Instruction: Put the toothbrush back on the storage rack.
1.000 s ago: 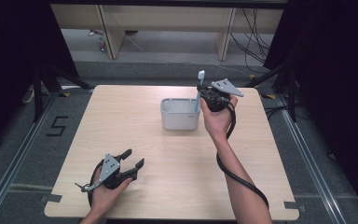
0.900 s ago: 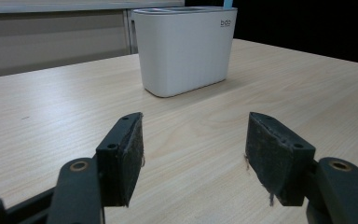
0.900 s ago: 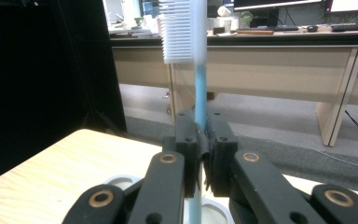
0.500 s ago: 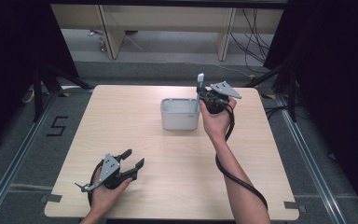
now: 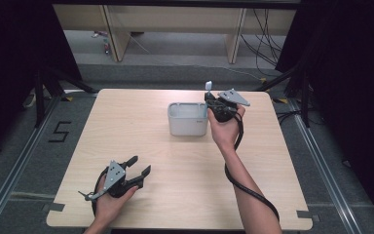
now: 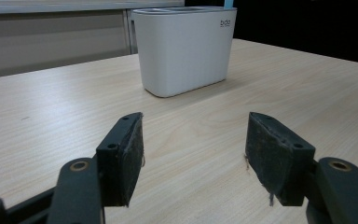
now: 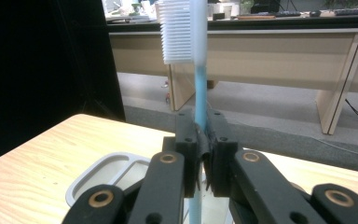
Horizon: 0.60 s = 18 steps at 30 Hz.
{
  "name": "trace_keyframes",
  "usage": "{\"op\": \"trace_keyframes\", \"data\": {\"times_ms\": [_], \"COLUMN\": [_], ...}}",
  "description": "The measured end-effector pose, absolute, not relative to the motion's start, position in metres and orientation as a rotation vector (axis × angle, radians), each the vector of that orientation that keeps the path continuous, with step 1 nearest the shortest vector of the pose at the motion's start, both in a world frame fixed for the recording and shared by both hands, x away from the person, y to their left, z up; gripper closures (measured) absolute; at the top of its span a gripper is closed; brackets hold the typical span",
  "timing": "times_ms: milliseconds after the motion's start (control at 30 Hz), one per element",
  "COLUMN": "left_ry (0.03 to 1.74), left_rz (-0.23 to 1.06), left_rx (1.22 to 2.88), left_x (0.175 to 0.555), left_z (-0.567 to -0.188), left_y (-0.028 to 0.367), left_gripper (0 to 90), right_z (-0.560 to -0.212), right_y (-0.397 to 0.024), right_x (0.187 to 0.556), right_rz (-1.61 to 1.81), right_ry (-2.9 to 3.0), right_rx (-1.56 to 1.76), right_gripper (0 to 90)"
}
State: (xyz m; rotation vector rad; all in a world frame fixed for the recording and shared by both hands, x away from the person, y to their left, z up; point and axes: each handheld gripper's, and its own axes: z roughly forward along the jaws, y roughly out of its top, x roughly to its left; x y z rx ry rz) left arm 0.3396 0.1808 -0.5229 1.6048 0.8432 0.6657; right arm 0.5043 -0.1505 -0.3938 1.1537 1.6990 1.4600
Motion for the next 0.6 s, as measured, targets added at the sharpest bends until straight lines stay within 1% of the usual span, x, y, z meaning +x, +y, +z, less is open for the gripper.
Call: {"op": "trace_keyframes", "data": {"times_ms": [600], "left_ry": [0.843], "left_rz": [0.665], "left_rx": [1.602], "left_x": [0.3398], "left_z": [-0.523], "left_y": [0.1809], "left_gripper": [36.4], "right_z": [-0.4031], "right_y": [-0.1508], "right_x": [0.5073], "right_rz": [1.448], "right_ry": [1.702], "right_rx": [1.183], "right_gripper": [85.5]}}
